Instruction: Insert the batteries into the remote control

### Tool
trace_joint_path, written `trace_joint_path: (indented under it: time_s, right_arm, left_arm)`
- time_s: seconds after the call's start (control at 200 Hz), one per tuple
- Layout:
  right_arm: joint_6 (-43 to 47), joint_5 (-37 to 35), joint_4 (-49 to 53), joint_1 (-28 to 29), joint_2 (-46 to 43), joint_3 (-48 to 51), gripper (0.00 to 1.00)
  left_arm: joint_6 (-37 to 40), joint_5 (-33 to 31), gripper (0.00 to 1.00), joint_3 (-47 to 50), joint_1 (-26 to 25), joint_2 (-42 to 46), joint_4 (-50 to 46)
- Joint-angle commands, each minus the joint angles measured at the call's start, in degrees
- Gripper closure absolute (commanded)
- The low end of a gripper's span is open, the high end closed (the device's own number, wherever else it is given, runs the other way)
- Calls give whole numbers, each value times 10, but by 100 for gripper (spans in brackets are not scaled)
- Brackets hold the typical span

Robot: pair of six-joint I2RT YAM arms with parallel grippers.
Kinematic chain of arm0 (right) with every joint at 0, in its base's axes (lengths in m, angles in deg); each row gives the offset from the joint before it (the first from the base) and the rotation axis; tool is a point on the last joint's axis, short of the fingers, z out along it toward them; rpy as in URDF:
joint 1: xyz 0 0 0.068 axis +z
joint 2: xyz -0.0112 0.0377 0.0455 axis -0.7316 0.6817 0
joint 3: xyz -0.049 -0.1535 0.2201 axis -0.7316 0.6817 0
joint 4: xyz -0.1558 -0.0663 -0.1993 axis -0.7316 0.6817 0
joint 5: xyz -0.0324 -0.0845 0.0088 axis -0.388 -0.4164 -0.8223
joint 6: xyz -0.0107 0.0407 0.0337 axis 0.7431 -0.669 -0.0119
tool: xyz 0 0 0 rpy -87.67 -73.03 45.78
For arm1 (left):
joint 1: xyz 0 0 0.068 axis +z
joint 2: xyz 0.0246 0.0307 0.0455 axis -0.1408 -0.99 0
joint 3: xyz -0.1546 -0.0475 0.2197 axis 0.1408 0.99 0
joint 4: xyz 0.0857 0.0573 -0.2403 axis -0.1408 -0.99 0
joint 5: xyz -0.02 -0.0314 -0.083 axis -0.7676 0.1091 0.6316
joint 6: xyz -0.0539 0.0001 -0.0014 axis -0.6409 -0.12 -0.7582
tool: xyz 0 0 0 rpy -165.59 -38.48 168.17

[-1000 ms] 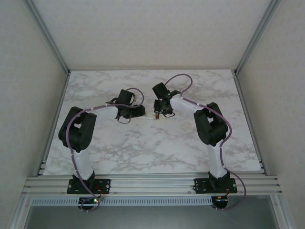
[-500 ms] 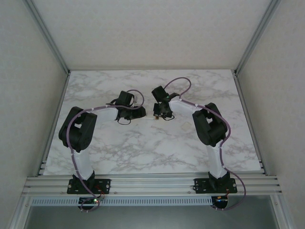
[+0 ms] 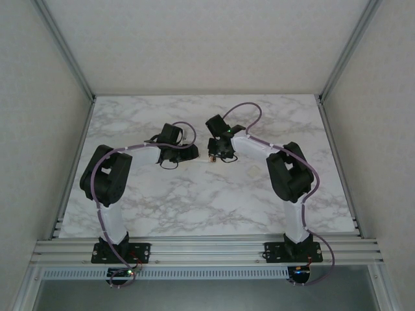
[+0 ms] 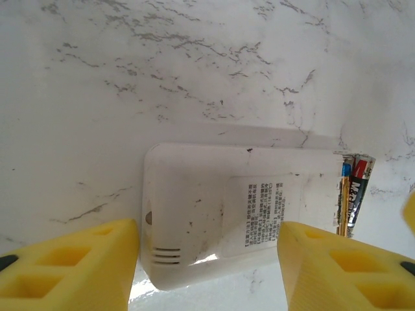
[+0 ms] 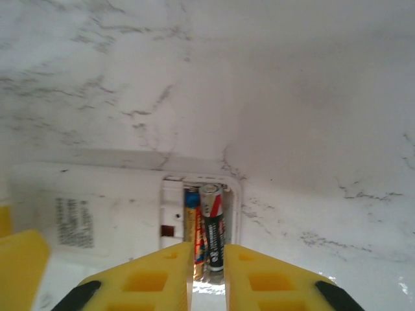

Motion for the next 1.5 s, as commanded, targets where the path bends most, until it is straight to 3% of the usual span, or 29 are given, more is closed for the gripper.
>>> trace_joint_path:
  time_s: [0.0, 0.27, 0.656, 1.071, 1.287, 1.492]
  right_arm:
    - [-7, -16, 19, 4, -10, -17, 80]
    - [-7, -16, 29, 2, 45, -44, 83]
    - [-11, -13, 22, 8, 46, -3, 91]
    - [-26, 8, 29, 36, 88, 13, 91]
    - [-33, -27, 41, 34, 5, 35, 90]
    - [-27, -41, 51, 18, -30, 7, 79]
  left_arm:
    - [-6, -3, 42, -1, 2, 8, -2]
    - [-4, -3, 42, -2, 2, 5, -4]
    - [-6, -4, 42, -2, 2, 3, 0]
    - [-8, -3, 43, 1, 3, 7, 1]
    - [-4, -10, 43, 4, 3, 14, -6]
    - [-6, -10, 43, 7, 3, 15, -1]
